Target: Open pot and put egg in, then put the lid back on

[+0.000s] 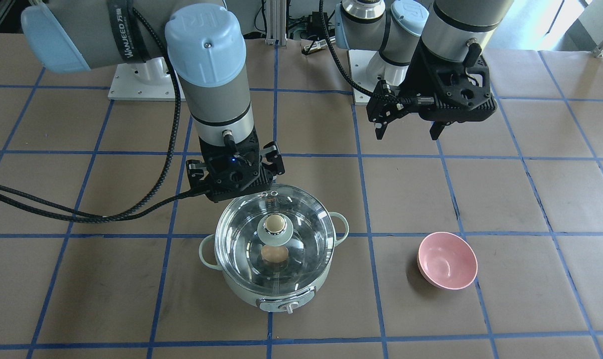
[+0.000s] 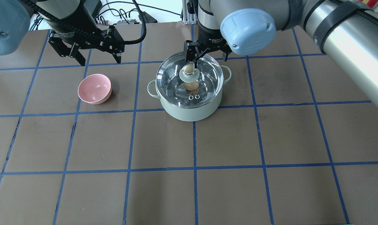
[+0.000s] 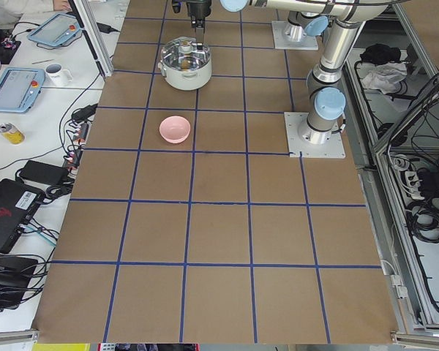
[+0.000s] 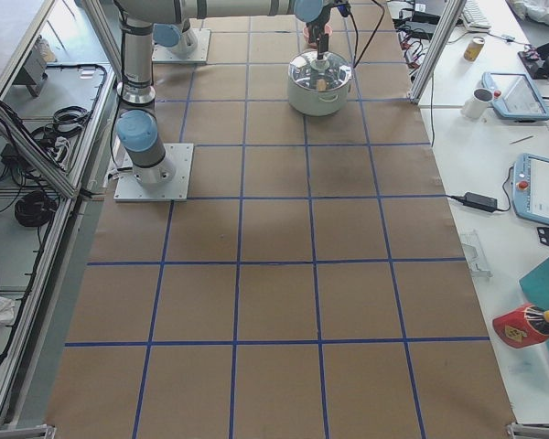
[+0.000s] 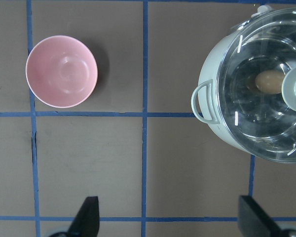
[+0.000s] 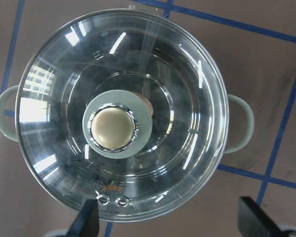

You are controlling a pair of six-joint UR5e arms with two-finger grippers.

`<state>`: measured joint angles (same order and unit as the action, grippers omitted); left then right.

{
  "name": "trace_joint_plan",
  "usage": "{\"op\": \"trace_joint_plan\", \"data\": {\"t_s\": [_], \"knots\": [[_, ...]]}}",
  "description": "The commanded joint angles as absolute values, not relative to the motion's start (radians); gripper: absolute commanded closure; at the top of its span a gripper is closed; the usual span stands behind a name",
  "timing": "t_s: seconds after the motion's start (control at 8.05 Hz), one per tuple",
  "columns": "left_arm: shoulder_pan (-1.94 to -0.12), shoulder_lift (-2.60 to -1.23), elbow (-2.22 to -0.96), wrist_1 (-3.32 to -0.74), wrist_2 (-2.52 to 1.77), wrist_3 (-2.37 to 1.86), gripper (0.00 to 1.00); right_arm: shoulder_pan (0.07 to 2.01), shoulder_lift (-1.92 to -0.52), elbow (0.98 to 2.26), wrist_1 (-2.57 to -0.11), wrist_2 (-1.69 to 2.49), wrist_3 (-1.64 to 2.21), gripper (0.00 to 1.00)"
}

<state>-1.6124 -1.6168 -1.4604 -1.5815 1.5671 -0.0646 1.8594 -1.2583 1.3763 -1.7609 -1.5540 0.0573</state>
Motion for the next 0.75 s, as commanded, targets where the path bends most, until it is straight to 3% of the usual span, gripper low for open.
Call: {"op": "trace_joint_plan", "data": {"t_s": [0.0,0.25,0.62], "knots": [[-1.609,-1.617,-1.462,-1.582,1.562,-0.066,0.0,1.723,-1.359,1.408,-1.673,-1.583,0.101,0.0],[-1.615,-1.614,-1.46,-1.582,1.562,-0.069,0.0,1.588,-1.414,1.41,-1.597,-1.592,0.129,0.0],[-1.615,-1.611,-1.46,-1.582,1.562,-0.069,0.0,1.578,-1.424,1.414,-1.598,-1.618,0.14,0.0]]}}
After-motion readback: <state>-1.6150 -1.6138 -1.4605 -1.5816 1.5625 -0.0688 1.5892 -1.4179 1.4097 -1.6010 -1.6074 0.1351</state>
